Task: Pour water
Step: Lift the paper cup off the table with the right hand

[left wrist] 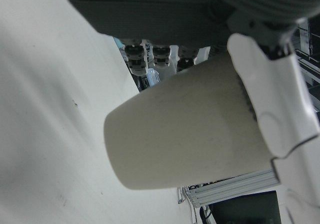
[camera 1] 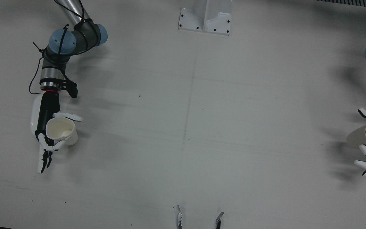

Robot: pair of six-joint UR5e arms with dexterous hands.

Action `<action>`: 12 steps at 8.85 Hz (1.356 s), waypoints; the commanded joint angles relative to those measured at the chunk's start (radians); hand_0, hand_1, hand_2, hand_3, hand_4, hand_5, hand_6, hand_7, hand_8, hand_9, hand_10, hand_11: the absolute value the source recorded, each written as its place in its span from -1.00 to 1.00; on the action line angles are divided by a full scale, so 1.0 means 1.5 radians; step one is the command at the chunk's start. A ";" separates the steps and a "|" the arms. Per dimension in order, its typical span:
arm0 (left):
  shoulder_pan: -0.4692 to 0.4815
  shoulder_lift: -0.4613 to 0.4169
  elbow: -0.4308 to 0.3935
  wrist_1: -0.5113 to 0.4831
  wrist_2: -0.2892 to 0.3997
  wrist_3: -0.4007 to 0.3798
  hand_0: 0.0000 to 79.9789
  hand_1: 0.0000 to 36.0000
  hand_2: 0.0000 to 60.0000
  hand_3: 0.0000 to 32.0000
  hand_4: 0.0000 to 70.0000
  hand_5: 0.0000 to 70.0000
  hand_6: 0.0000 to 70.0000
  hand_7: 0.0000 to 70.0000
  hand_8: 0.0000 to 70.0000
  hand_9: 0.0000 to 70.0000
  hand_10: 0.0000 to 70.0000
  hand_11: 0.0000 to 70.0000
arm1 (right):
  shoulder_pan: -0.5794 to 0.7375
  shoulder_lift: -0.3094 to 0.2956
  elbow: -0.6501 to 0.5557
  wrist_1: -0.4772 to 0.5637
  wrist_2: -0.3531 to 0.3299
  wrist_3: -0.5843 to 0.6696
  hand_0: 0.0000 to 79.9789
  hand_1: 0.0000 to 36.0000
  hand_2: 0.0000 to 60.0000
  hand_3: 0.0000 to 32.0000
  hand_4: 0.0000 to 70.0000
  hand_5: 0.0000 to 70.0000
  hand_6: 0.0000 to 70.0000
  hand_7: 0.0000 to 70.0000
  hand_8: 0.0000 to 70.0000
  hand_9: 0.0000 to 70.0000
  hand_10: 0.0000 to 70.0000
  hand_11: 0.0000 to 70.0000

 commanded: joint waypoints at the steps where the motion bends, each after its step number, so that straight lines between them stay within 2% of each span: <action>1: 0.001 0.000 0.001 0.000 0.000 0.000 0.24 -0.62 -1.00 -1.00 0.11 1.00 -0.39 0.00 -0.87 -0.72 -0.77 -0.65 | 0.000 0.000 0.008 0.001 0.000 0.001 0.21 -0.16 -0.48 -1.00 -0.35 0.79 -0.91 -0.84 -1.00 -1.00 -0.94 -0.88; 6: 0.000 0.000 -0.002 0.000 0.000 -0.002 0.25 -0.63 -1.00 -1.00 0.12 1.00 -0.39 0.00 -0.87 -0.72 -0.77 -0.65 | 0.004 0.000 0.043 0.000 0.001 0.001 0.20 -0.13 -0.42 -1.00 -0.40 0.92 -0.91 -0.80 -1.00 -1.00 -0.94 -0.89; 7: 0.000 0.000 -0.004 0.000 0.000 -0.002 0.24 -0.62 -1.00 -1.00 0.12 1.00 -0.39 0.00 -0.87 -0.72 -0.77 -0.65 | 0.005 -0.001 0.047 0.000 0.000 0.001 0.19 -0.09 -0.28 -1.00 -0.45 1.00 -0.90 -0.77 -1.00 -0.99 -0.94 -0.89; 8: -0.001 0.000 -0.008 0.001 0.001 -0.003 0.25 -0.62 -1.00 -1.00 0.13 1.00 -0.38 0.01 -0.87 -0.72 -0.77 -0.65 | 0.006 -0.002 0.061 0.000 0.000 0.001 0.20 -0.02 -0.11 -1.00 -0.42 1.00 -0.89 -0.75 -1.00 -0.99 -0.94 -0.88; 10: 0.001 -0.002 -0.013 0.008 0.004 -0.030 0.25 -0.62 -1.00 -1.00 0.16 1.00 -0.37 0.02 -0.87 -0.72 -0.77 -0.65 | 0.013 -0.002 0.090 -0.001 0.001 -0.001 0.20 0.29 0.62 -1.00 -0.30 1.00 -0.89 -0.76 -1.00 -0.99 -0.92 -0.85; 11: 0.001 -0.002 -0.029 0.017 0.004 -0.030 0.26 -0.63 -1.00 -1.00 0.21 1.00 -0.35 0.05 -0.86 -0.71 -0.77 -0.65 | 0.021 -0.002 0.097 -0.001 0.001 -0.001 0.19 0.24 0.62 -1.00 -0.27 1.00 -0.88 -0.73 -1.00 -0.99 -0.92 -0.85; 12: 0.001 -0.002 -0.041 0.025 0.004 -0.030 0.27 -0.63 -1.00 -1.00 0.24 1.00 -0.32 0.07 -0.85 -0.70 -0.77 -0.65 | 0.024 -0.002 0.102 -0.001 0.001 -0.001 0.19 0.49 1.00 -1.00 -0.20 1.00 -0.87 -0.72 -1.00 -0.99 -0.90 -0.81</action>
